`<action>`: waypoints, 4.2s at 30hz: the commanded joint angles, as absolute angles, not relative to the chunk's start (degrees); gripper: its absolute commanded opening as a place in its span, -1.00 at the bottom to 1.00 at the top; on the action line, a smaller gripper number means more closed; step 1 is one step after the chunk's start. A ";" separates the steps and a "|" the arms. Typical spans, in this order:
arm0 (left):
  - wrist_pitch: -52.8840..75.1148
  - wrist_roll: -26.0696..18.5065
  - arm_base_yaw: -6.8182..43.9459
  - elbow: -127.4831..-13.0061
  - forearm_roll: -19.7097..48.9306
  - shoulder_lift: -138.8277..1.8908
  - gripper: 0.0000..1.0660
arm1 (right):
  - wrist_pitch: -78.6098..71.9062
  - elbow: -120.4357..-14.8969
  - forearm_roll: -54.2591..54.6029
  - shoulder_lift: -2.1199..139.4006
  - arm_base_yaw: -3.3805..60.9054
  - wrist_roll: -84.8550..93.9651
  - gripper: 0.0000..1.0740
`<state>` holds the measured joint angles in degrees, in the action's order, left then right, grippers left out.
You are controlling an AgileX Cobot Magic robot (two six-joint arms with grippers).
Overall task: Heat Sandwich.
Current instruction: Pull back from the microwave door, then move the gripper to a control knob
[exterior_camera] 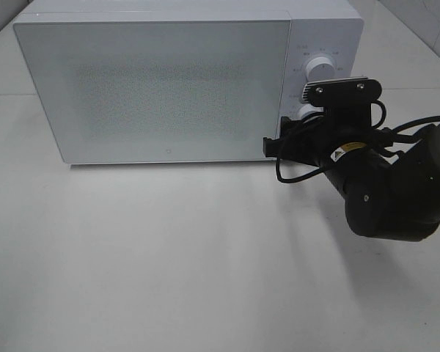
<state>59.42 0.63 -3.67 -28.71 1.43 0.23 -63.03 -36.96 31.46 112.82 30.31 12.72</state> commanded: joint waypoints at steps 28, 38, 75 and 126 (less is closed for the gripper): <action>59.24 0.57 -3.67 -28.42 1.89 1.66 0.87 | -61.88 -40.68 28.76 114.53 27.27 12.66 -0.99; 59.24 0.57 -3.67 -28.42 1.89 1.66 0.87 | -62.05 -40.68 28.76 114.53 27.27 12.66 -0.89; 59.24 0.57 -3.67 -28.42 1.89 1.66 0.87 | -68.07 -40.62 25.44 114.53 27.27 -34.21 -0.80; 59.24 0.57 -3.67 -28.42 1.89 1.66 0.86 | -77.41 -40.62 28.93 114.53 27.27 -89.27 -0.77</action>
<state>59.42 0.63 -3.67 -28.71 1.43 0.23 -65.26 -39.08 28.88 115.45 27.79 -88.41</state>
